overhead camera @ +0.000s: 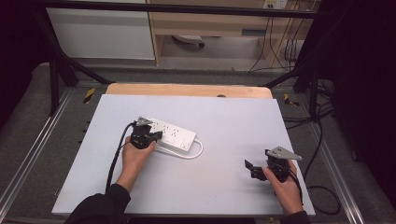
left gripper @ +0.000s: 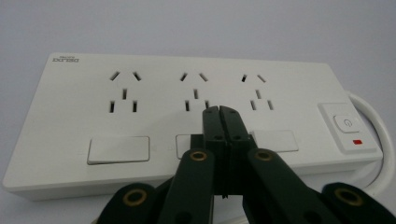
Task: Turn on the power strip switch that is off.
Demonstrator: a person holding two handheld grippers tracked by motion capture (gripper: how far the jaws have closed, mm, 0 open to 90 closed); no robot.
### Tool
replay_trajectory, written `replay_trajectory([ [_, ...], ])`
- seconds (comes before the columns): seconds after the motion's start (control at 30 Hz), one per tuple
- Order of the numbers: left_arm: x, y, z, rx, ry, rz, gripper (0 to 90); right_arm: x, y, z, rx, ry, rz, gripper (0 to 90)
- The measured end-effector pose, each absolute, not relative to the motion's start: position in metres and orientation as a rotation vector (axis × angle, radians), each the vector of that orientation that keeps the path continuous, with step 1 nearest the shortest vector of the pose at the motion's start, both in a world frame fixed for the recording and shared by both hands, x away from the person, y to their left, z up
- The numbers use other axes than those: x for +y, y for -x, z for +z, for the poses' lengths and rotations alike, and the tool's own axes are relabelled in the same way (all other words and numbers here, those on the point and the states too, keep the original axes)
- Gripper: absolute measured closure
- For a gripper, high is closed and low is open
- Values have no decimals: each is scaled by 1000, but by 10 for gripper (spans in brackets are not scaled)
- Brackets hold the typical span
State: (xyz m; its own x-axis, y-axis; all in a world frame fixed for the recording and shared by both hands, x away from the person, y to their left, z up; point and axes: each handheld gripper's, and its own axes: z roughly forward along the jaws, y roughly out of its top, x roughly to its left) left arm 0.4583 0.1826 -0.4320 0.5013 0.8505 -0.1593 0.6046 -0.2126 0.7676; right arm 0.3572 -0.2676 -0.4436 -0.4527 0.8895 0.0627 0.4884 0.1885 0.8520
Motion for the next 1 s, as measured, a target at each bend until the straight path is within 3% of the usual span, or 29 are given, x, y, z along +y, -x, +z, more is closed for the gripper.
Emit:
replay_trajectory([
  [1.0, 177, -459, -433, 1184, -1935, 390, 900, -268, -357, -444, 2021, -1299, 1190, 38],
])
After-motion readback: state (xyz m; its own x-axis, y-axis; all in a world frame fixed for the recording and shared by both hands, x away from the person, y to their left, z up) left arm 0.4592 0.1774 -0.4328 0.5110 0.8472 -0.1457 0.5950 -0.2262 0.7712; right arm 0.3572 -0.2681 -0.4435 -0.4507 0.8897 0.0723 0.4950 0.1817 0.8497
